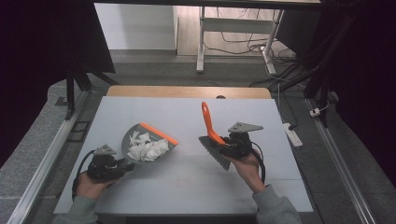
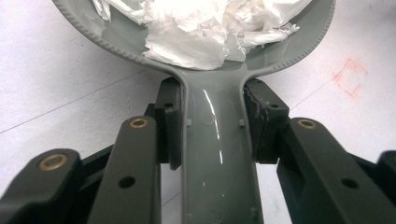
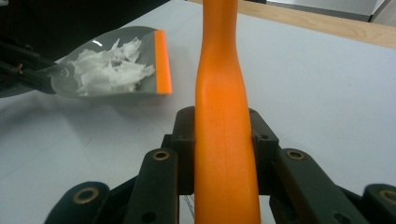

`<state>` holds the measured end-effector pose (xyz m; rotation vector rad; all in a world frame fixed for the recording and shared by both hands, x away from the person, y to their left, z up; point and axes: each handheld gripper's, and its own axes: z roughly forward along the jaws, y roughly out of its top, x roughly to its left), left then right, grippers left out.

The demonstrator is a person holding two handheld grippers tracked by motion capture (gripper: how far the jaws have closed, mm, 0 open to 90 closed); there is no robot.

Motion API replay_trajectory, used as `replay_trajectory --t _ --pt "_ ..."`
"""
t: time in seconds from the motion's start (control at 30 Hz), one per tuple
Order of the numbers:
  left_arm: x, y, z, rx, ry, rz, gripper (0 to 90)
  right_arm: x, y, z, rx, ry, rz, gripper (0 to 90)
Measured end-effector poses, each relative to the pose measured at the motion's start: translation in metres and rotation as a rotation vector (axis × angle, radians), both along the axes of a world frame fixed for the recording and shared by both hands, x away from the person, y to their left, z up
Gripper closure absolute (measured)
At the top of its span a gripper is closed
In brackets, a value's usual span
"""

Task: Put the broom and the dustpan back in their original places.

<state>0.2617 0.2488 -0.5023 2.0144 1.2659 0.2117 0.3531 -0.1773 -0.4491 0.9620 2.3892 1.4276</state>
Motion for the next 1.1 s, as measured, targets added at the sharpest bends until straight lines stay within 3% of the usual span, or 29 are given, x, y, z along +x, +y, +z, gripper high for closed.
replay_trajectory --t 0.6,1.1 --pt "0.001 -0.009 -0.004 -0.023 0.015 0.202 61.5 -0.012 -0.045 -0.016 0.012 0.103 -0.021 70.1" --pt "0.01 -0.02 -0.014 0.006 0.035 0.391 61.5 -0.015 -0.069 -0.03 0.001 0.188 -0.056 70.1"
